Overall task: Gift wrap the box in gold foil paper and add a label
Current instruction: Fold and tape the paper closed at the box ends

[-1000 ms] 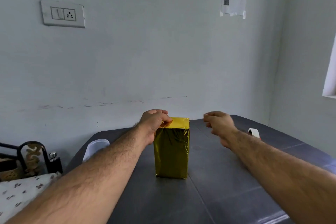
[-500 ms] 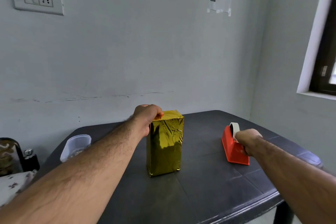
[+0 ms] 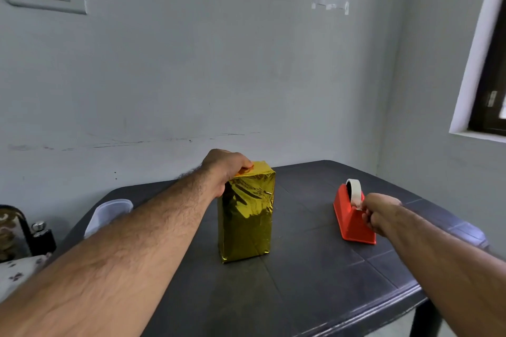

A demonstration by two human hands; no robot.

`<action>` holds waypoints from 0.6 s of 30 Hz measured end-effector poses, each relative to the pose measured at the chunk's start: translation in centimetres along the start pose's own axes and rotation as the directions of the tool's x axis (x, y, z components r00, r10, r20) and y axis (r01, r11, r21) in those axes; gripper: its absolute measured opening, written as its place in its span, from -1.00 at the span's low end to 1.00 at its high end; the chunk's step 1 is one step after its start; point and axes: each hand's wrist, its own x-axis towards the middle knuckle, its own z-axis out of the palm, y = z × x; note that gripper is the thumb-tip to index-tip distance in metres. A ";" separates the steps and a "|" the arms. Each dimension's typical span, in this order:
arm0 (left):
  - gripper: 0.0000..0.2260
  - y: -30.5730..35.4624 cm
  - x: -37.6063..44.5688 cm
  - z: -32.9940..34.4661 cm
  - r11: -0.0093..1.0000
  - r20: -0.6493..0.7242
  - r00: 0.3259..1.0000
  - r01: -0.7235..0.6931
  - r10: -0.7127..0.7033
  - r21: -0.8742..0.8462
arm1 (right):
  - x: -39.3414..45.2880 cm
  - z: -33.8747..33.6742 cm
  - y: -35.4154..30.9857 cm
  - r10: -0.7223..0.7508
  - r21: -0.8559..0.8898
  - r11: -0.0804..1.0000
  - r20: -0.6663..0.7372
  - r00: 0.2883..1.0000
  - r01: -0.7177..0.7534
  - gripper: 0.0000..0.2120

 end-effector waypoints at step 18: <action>-0.81 0.3 0.0 0.0 0.999 -0.013 1.000 0.019 -0.019 -0.044 | -0.3 -1.4 1.9 -0.069 0.212 0.974 -0.071 0.995 0.083 -0.75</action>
